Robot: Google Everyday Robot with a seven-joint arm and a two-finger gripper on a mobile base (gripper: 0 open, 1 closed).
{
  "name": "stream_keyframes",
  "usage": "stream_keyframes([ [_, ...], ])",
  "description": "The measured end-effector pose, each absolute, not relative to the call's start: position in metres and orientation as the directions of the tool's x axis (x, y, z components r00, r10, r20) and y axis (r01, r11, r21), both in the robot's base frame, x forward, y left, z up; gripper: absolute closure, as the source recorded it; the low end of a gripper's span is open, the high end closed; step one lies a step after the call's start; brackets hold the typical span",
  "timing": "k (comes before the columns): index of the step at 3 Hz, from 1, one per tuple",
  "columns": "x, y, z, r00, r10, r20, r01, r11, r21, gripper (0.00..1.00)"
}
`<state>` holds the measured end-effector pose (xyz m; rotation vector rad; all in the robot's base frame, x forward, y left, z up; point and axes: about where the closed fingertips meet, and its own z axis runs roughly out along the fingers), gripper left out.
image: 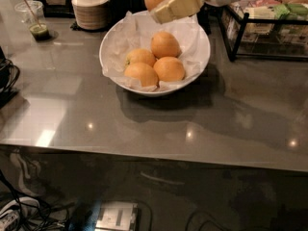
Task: Pick orange from white bowl
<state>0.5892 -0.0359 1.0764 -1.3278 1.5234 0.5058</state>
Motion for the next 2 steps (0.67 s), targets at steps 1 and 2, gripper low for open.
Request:
stream_keyframes([
  [1,0.57,-0.049,1.061,0.094,-0.526,-0.845,-0.945,0.221,-0.242,1.0],
  [2,0.546,-0.059,1.046,0.073,-0.54,-0.838,-0.982,0.108,-0.155,1.0],
])
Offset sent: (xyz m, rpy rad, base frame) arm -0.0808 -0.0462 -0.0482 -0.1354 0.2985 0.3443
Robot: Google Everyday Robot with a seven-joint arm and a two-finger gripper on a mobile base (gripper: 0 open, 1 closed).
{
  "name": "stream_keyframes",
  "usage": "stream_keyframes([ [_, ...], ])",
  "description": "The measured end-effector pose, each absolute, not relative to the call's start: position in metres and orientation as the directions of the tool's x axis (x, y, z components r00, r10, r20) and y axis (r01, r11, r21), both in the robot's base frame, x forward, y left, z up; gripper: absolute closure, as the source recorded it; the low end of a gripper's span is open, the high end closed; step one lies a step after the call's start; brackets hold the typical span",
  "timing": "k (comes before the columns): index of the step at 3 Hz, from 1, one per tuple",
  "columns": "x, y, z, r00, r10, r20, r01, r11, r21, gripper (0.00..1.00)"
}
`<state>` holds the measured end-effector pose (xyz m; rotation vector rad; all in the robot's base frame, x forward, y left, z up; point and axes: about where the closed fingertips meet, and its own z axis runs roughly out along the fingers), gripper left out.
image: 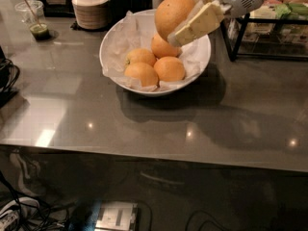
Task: Pick orange from white bowl
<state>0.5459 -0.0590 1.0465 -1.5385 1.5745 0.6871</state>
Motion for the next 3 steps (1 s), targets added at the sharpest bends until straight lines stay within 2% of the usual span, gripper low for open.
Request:
stream_keyframes([
  [1,0.5275,-0.0672,1.0326,0.05,-0.525,-0.849,-0.996,0.031,-0.078,1.0],
  [3,0.5183,-0.0699,1.0244,0.049,-0.503,-0.863,-0.999,-0.018,-0.046,1.0],
])
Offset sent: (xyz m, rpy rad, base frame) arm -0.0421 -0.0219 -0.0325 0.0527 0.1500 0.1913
